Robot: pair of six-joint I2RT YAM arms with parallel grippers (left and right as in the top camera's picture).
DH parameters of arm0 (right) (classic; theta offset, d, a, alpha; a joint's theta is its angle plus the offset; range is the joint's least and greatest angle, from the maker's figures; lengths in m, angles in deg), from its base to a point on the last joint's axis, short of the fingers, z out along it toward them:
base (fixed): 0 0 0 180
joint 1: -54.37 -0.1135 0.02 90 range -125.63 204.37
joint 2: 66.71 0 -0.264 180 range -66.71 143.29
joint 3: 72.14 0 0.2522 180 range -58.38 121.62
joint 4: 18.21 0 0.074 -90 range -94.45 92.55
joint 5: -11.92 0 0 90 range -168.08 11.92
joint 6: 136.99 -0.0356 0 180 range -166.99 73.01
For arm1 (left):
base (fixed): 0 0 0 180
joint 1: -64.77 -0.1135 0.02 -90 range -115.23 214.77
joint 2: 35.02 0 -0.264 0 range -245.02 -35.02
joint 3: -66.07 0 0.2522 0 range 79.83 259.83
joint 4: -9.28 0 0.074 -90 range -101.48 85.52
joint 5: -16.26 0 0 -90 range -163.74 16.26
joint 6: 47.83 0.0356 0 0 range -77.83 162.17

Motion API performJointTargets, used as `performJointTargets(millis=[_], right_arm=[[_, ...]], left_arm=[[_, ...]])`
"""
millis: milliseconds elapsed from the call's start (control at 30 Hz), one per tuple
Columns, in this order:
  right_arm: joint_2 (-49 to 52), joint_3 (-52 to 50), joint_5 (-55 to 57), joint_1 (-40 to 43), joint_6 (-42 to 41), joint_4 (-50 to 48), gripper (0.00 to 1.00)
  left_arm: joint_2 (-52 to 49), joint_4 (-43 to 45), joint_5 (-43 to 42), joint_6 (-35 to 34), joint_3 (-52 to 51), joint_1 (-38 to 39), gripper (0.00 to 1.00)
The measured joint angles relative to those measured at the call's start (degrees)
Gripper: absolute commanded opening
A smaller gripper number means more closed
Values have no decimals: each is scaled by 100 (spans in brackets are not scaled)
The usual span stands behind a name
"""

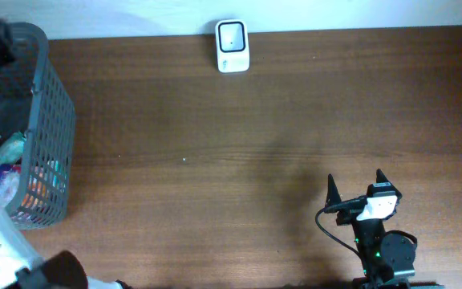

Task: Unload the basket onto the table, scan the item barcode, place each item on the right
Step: 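Grasp the purple-red wrapped pack in the basket with the left gripper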

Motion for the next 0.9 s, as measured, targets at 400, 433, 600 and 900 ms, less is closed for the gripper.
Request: performJointTargets(millis=[400, 433, 600, 900], right_arm=[[0, 0, 0, 0, 2, 0, 99], [0, 0, 0, 0, 2, -2, 99], [0, 0, -2, 0, 0, 0, 99], [0, 0, 0, 0, 0, -2, 99]], left_arm=[[-1755, -1932, 2907, -911, 33, -170, 88], [-1941, -2085, 3281, -1211, 31, -205, 88], [-2463, -2732, 3637, -1818, 33, -470, 85], [-3508, -3281, 3648, -2404, 33, -487, 68]])
